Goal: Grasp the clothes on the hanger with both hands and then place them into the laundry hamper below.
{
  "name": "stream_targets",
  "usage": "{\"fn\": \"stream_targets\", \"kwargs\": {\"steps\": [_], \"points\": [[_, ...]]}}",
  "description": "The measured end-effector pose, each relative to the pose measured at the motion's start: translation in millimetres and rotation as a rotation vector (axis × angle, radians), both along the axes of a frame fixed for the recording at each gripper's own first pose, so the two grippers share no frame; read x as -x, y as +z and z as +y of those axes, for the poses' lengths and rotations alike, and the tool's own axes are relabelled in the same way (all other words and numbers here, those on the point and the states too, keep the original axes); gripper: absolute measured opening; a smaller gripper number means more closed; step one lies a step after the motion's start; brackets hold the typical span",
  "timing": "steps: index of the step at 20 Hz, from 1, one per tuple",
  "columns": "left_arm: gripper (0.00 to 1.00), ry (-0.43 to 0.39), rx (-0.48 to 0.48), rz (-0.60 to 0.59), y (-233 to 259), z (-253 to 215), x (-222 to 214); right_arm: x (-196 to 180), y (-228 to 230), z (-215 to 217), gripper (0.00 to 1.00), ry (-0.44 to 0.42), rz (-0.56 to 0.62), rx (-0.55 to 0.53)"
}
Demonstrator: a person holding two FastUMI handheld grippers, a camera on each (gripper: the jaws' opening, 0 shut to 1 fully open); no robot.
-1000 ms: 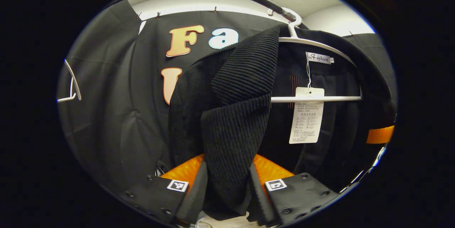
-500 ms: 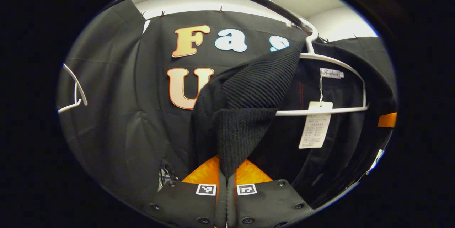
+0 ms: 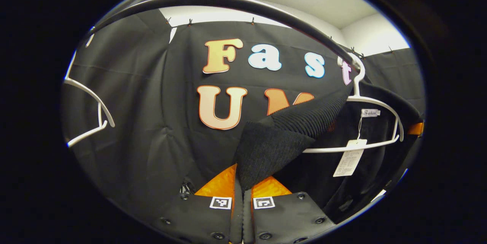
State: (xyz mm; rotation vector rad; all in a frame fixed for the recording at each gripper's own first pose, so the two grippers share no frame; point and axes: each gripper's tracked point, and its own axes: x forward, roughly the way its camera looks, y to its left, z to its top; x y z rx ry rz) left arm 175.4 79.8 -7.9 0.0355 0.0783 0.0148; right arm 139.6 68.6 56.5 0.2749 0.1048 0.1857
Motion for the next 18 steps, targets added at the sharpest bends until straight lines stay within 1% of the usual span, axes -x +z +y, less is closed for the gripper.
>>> {"fn": "stream_targets", "kwargs": {"steps": [1,2,4,7,8,9,12,14,15,16,17,18], "points": [[0.05,0.010,-0.010,-0.014,3.2,4.8,2.2,-2.5,4.5,-3.3,0.07,0.000,-0.004,0.004],[0.07,0.016,-0.022,-0.024,7.4,6.1,1.2,-6.1,6.4,-5.1,0.07,0.004,-0.005,0.005],[0.07,0.025,-0.034,-0.039,19.1,7.1,-1.5,-14.9,7.1,-7.6,0.07,0.015,-0.002,0.000],[0.07,0.040,-0.042,-0.055,27.6,9.1,-0.9,-30.6,4.0,-10.8,0.07,0.040,0.016,-0.028],[0.05,0.046,-0.046,-0.059,29.8,9.9,-1.3,-38.8,1.9,-11.7,0.07,0.046,0.019,-0.032],[0.07,0.057,-0.053,-0.062,30.9,12.7,-2.8,-47.7,-2.9,-12.0,0.07,0.056,0.024,-0.030],[0.07,0.099,-0.078,-0.062,37.0,23.4,-3.9,-69.3,-22.0,-4.8,0.07,0.085,0.047,-0.018],[0.07,0.128,-0.083,-0.059,35.3,32.6,-7.3,-81.6,-37.8,3.1,0.07,0.113,0.074,-0.029],[0.07,0.142,-0.070,-0.052,33.3,37.1,-7.9,-86.7,-48.2,7.2,0.07,0.128,0.095,-0.043],[0.10,0.155,-0.055,-0.046,30.5,41.4,-8.3,-92.8,-57.8,12.9,0.07,0.144,0.110,-0.057],[0.07,0.163,-0.042,-0.039,27.4,45.4,-8.5,-98.2,-64.4,15.3,0.07,0.155,0.121,-0.069],[0.07,0.170,-0.030,-0.033,23.8,47.0,-7.9,-104.0,-69.8,18.4,0.07,0.168,0.129,-0.085]]}}
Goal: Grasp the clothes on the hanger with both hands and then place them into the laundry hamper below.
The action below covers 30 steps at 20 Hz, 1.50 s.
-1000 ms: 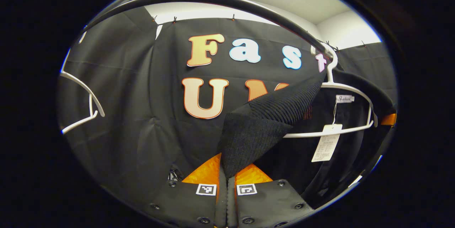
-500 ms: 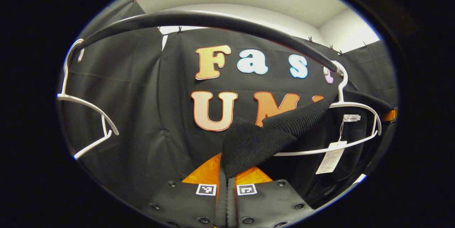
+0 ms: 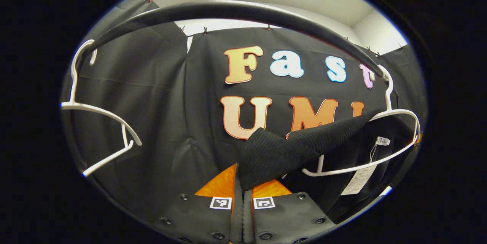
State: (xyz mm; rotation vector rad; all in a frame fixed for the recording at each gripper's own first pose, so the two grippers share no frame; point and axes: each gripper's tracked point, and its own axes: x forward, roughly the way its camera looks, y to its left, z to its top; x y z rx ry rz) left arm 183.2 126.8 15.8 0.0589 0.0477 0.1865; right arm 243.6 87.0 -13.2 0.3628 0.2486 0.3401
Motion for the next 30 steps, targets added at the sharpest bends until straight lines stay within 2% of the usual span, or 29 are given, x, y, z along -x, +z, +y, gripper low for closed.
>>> {"fn": "stream_targets", "kwargs": {"steps": [8,9,12,19,23,30], "points": [[0.07,0.058,-0.006,0.027,-19.4,12.7,-3.8,-32.8,-55.1,30.1,0.07,0.087,0.084,-0.078],[0.05,0.066,-0.018,0.033,-22.9,17.4,-5.1,-35.1,-62.2,34.4,0.07,0.098,0.097,-0.094],[0.07,0.084,-0.009,0.055,-36.5,24.9,-9.7,-39.1,-86.8,46.3,0.07,0.117,0.157,-0.129],[0.07,0.136,-0.004,0.100,-60.3,43.5,-0.1,-24.3,-143.9,68.4,0.08,0.138,0.254,-0.107],[0.07,0.188,0.018,0.173,-95.4,75.3,25.0,-13.0,-191.0,70.6,0.08,0.100,0.318,-0.046],[0.07,0.113,0.027,0.303,-162.8,52.5,41.1,29.4,-249.2,78.4,0.08,0.080,0.420,0.001]]}}
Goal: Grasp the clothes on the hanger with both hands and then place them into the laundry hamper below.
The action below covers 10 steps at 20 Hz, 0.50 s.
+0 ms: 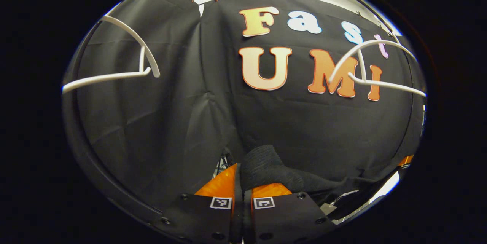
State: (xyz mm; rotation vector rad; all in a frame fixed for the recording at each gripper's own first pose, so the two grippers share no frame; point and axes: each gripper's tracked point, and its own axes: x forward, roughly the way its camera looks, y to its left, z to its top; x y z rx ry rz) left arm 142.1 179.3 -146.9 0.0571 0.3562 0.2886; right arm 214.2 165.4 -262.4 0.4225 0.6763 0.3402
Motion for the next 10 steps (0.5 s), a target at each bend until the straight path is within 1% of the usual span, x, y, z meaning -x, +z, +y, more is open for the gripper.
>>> {"fn": "stream_targets", "kwargs": {"steps": [2,3,4,5,8,10], "points": [[0.07,-0.030,0.017,0.026,-14.4,-12.2,0.4,9.7,-9.9,4.6,0.08,-0.004,0.017,0.007],[0.09,-0.045,0.024,0.043,-19.8,-17.3,1.2,16.0,-15.3,7.2,0.08,-0.007,0.025,0.006],[0.07,-0.061,0.030,0.061,-26.9,-23.1,1.1,23.2,-19.1,9.5,0.08,-0.008,0.034,0.004],[0.07,-0.078,0.032,0.079,-35.8,-29.5,2.8,29.3,-23.8,11.9,0.08,-0.012,0.042,0.002],[0.07,-0.135,0.027,0.141,-73.5,-54.0,11.1,47.7,-40.3,21.0,0.08,-0.025,0.071,0.000],[0.07,-0.165,0.042,0.185,-95.0,-68.6,10.8,58.8,-51.0,28.8,0.08,-0.024,0.089,0.010]]}}
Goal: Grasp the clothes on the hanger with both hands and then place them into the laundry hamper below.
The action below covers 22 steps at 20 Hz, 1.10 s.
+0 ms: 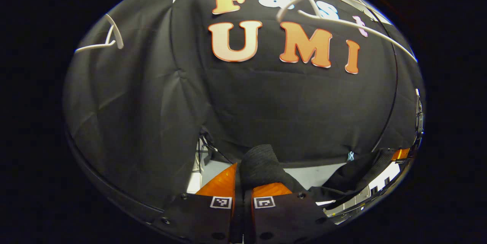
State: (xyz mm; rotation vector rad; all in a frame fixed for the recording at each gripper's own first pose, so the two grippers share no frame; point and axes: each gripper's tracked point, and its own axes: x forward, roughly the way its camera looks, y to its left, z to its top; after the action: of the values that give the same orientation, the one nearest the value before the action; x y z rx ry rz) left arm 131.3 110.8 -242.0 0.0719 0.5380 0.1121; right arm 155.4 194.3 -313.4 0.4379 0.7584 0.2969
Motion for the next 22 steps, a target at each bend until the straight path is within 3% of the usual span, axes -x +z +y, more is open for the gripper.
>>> {"fn": "stream_targets", "kwargs": {"steps": [11,22], "points": [[0.07,-0.085,0.087,0.204,-100.3,-60.1,29.2,54.5,-70.1,32.5,0.08,0.035,0.105,0.074],[0.07,-0.105,0.141,0.443,-196.4,-92.2,67.0,85.5,-155.1,26.9,0.09,0.068,0.223,0.191]]}}
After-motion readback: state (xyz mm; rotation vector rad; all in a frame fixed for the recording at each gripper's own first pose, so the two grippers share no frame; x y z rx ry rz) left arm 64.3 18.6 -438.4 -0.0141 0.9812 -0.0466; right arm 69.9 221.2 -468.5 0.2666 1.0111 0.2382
